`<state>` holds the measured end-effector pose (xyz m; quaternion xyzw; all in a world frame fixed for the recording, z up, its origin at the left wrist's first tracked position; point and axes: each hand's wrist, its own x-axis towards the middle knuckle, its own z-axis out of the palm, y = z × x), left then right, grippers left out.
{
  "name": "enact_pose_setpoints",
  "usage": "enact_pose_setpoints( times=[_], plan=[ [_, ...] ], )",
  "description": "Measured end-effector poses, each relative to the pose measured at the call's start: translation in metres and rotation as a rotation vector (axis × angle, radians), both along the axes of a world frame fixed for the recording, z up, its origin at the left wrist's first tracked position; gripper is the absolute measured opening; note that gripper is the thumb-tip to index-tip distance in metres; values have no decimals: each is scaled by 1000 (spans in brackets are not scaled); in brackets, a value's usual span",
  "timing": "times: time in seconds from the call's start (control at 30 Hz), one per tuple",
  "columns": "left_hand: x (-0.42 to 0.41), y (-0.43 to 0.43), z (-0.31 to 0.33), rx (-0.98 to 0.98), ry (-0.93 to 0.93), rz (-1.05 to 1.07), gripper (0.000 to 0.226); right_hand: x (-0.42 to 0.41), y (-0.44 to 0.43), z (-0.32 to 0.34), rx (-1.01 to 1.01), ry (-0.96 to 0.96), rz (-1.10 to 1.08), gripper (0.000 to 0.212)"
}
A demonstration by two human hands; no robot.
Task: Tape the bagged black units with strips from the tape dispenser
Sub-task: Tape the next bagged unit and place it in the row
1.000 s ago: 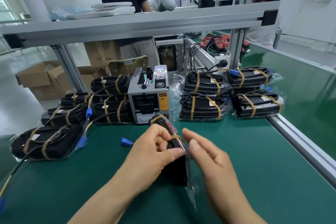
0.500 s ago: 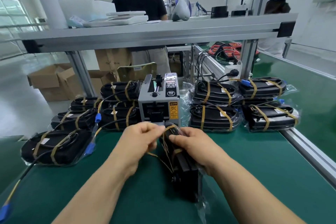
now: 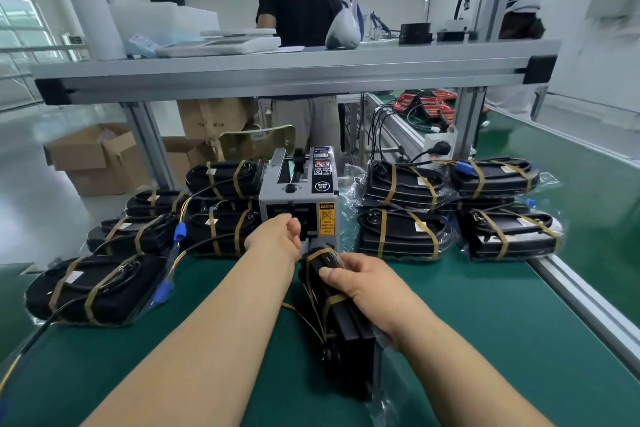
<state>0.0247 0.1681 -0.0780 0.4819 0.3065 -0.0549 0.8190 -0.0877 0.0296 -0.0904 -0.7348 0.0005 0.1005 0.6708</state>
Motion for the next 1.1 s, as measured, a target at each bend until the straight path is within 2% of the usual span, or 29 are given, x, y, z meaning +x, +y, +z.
enact_pose_setpoints(
  times=[0.13, 0.2, 0.37, 0.47, 0.57, 0.77, 1.1],
  plan=[
    [-13, -6, 7, 41, -60, 102, 23, 1, -3, -2, 6, -6, 12, 33],
    [-26, -5, 12, 106, -159, 41, 23, 1, -4, -3, 7, -11, 8, 36],
    [-65, 19, 33, 310, -317, -600, 21, 3, -6, -6, 13, -6, 10, 43],
    [-75, 24, 37, 541, -340, -788, 23, 4, -5, -7, 3, -3, 15, 43],
    [-76, 21, 38, 645, -334, -810, 24, 4, -4, -6, -21, -34, 20, 39],
    [-72, 18, 42, 733, -316, -812, 12, 3, -3, -4, -33, -40, 21, 39],
    [-77, 12, 35, 744, -329, -706, 10, 4, -2, -5, -54, -46, 24, 36]
  ],
)
